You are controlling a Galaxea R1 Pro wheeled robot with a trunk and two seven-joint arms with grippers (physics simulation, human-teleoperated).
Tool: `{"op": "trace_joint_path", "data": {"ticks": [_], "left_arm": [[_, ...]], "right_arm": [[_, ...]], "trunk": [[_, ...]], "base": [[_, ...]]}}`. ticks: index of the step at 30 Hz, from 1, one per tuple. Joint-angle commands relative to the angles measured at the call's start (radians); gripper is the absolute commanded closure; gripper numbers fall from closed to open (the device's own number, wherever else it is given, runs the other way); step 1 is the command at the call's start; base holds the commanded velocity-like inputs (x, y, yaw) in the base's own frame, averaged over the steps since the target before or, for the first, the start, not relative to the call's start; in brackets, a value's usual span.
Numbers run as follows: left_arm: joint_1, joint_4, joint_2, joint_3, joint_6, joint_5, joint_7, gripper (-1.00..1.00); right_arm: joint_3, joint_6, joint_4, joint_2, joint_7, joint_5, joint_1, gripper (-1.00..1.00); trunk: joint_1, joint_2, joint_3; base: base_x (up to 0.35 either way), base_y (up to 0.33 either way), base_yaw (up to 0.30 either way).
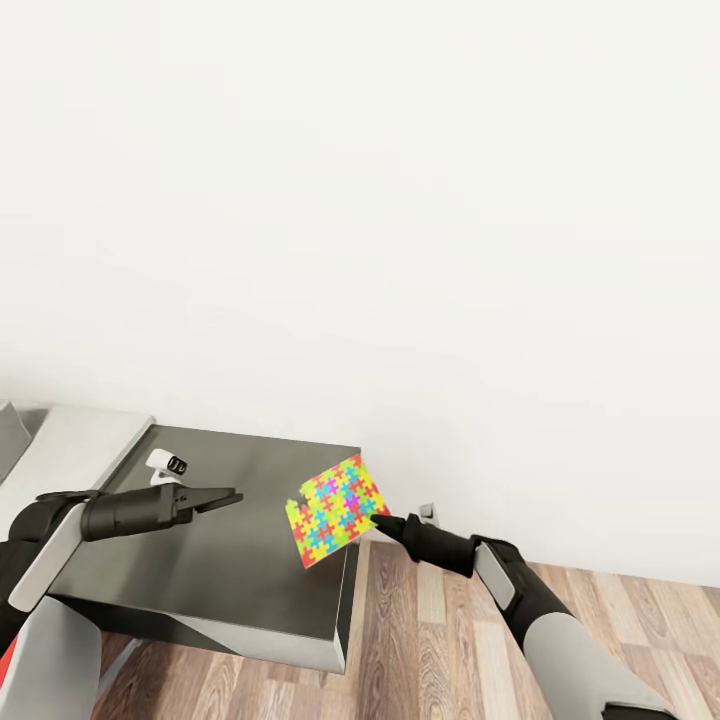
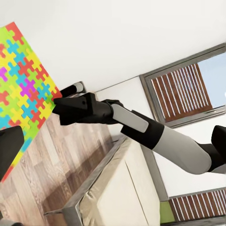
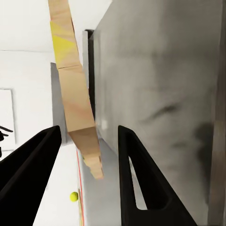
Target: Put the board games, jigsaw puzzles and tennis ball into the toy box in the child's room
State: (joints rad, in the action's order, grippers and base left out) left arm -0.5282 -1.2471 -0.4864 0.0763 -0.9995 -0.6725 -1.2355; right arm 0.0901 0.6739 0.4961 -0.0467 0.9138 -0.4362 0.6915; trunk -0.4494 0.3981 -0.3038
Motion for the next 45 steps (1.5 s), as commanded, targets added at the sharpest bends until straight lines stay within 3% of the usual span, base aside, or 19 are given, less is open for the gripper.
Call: {"op": "trace_joint_path", "data": {"ticks": [1,11,20,45], "left_arm": [[-0.001,0.0,-0.001,0.002,-0.007,-0.004,-0.001,-1.0],[-0.001,-0.002,-0.003,0.001,-0.009,-0.004,-0.002,-1.0],[-0.001,-0.003,-0.003,0.001,-0.012,-0.007,-0.007,-1.0],[-0.001,-0.017,-0.007,0.0,-0.008,-0.01,-0.013,-1.0]], "right_arm": [[0.005,0.005,0.004,0.0,0.008,0.001,0.0,1.0],[0.003,-0.001,0.022,0.001,0.026,0.001,-0.003,1.0],[0.002,-0.001,0.124,0.001,0.031,0.001,0.003,1.0],[0.003,-0.002,0.131,0.001,0.032,0.001,0.003,1.0]], "trunk": [[-0.001,0.002,-0.002],[-0.001,0.002,0.008],[-0.001,0.002,0.023],[-0.001,0.002,0.065]], "base": [[0.0,0.0,0.0],[0.0,0.0,0.006],[0.0,0.0,0.061],[-0.021,-0.001,0.072]]}}
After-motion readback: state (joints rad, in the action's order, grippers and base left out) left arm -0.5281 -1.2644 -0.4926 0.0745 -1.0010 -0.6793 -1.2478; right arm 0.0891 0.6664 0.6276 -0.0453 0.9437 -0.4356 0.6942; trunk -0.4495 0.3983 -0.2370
